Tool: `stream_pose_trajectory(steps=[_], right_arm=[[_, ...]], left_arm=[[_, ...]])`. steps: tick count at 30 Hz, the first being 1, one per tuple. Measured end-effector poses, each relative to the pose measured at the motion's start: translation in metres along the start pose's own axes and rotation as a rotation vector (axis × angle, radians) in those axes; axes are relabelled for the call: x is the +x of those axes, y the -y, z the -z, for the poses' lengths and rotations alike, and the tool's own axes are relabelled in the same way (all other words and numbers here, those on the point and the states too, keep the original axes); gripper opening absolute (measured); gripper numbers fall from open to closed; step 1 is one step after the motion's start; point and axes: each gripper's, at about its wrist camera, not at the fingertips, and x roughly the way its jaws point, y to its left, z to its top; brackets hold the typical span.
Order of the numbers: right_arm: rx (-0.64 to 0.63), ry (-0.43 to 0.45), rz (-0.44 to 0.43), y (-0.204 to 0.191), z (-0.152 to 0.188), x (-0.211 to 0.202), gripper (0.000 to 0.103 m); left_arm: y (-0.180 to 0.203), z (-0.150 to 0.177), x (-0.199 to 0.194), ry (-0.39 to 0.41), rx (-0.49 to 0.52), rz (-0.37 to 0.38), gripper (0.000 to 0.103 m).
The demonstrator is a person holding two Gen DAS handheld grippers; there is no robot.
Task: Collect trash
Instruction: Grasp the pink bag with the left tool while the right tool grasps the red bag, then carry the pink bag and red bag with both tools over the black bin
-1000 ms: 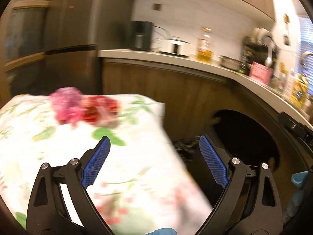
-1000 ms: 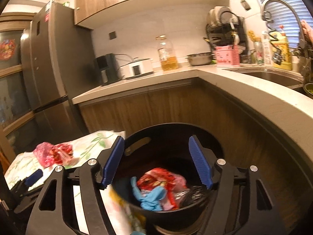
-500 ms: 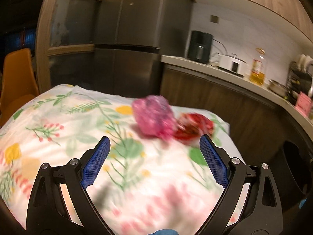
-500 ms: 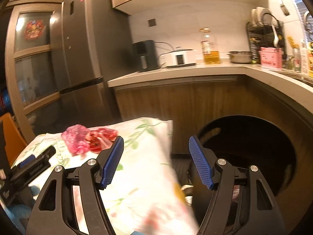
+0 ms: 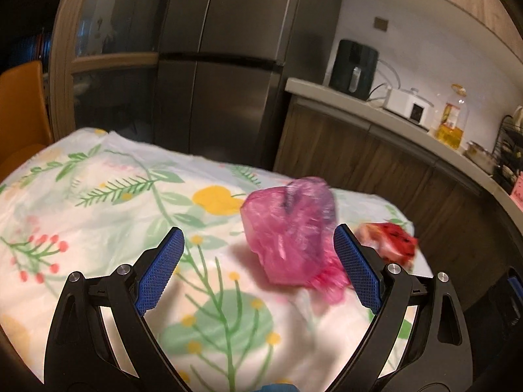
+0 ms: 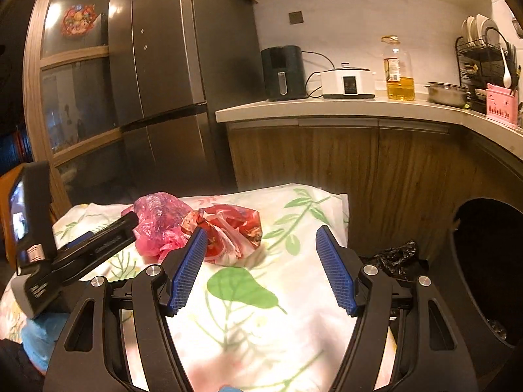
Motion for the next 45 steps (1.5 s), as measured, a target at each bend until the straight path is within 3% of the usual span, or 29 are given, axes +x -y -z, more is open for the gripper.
stream_pose_trajectory(steps=[6,8,10,14,15,18,23,25,26,29,37,45], right_arm=[[-0.020,-0.017,-0.030,-0.018,-0.004,0.032,0.068],[-0.030,-0.026,-0.037,-0.026,-0.003,0.042,0.068],[-0.049,-0.036,-0.040,-0.031,-0.001,0.050,0.065],[-0.064,-0.058,-0.040,-0.036,0.001,0.061,0.058],[-0.059,-0.066,-0.044,-0.037,0.001,0.064,0.055],[-0.063,-0.079,-0.054,-0.041,0.002,0.071,0.054],[-0.073,-0.124,-0.068,-0.048,0.003,0.087,0.040],[-0.076,-0.140,-0.079,-0.049,0.005,0.090,0.032],[-0.080,-0.146,-0.081,-0.050,0.006,0.090,0.023],[-0.084,-0.149,-0.092,-0.052,0.007,0.090,0.013],[-0.059,-0.116,-0.121,-0.045,0.004,0.061,0.009],[-0.054,-0.053,-0.126,-0.037,-0.005,0.002,0.008]], left_arm=[[-0.012,-0.006,0.026,-0.061,-0.073,0.057,0.089],[-0.013,-0.005,0.034,-0.091,-0.079,0.071,0.079],[-0.014,-0.001,0.042,-0.123,-0.085,0.085,0.058],[-0.016,0.001,0.046,-0.141,-0.103,0.132,0.030],[-0.015,0.002,0.046,-0.140,-0.097,0.140,0.016],[-0.014,0.004,0.043,-0.129,-0.087,0.144,0.004],[-0.023,0.006,0.023,-0.094,-0.115,0.129,0.002],[-0.027,0.008,0.013,-0.081,-0.123,0.112,0.002],[-0.030,0.008,0.008,-0.074,-0.130,0.106,0.002],[-0.038,0.010,-0.005,-0.062,-0.156,0.092,0.002],[-0.042,0.015,-0.033,-0.037,-0.144,0.074,0.002],[-0.034,0.021,-0.074,-0.001,-0.116,0.091,0.002]])
